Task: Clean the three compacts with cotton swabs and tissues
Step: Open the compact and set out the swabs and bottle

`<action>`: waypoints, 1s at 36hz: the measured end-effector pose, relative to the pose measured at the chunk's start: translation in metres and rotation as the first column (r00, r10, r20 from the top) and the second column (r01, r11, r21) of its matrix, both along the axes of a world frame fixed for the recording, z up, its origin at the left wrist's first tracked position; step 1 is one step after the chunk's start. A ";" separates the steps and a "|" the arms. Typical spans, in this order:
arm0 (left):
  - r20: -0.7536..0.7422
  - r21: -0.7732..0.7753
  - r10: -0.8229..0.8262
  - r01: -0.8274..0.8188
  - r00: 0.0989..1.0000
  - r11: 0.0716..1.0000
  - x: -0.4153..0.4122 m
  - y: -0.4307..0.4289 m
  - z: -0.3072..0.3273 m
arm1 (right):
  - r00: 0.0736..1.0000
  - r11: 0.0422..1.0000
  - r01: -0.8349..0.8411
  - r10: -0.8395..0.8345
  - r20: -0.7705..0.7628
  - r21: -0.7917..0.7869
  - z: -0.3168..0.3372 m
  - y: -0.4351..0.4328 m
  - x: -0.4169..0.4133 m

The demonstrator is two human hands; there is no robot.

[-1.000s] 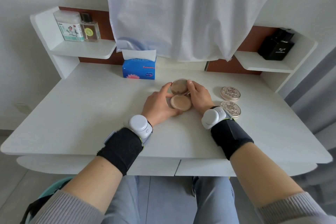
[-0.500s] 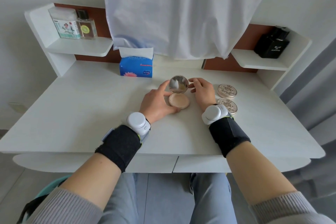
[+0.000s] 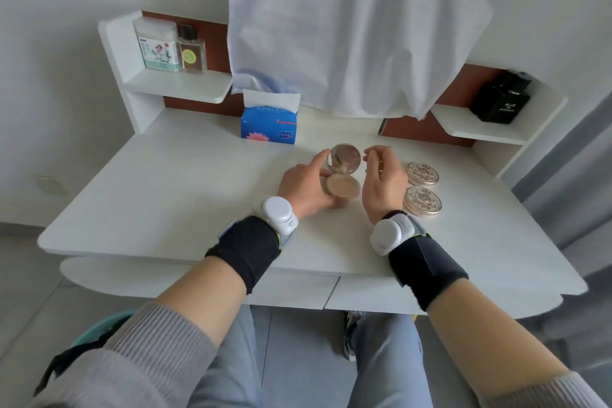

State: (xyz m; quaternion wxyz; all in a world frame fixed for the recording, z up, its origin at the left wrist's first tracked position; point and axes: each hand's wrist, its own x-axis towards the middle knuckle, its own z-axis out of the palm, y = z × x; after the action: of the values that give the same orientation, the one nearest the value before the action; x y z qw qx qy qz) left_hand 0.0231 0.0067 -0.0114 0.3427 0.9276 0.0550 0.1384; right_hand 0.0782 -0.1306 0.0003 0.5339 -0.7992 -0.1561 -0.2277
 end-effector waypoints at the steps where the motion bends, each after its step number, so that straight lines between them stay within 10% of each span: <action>1: -0.011 -0.018 -0.007 0.007 1.000 1.000 0.001 -0.001 -0.001 | 0.999 1.000 -0.008 0.009 0.044 -0.024 0.000 0.002 -0.001; 22: 0.530 0.062 0.345 -0.441 0.775 0.896 -0.035 0.152 0.032 | 0.913 0.934 -0.335 0.354 0.202 -0.124 0.034 0.215 -0.035; 36: 0.271 0.211 0.458 -0.516 0.847 0.830 -0.035 0.221 0.051 | 0.923 0.920 -0.301 0.347 0.165 -0.250 0.067 0.290 0.001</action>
State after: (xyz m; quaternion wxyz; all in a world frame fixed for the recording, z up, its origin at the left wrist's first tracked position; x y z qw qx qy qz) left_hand -0.0118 0.2278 0.0394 0.1672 0.9010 0.2345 0.3246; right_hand 0.0789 0.1590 0.0671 0.4535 -0.7882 -0.3656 -0.1985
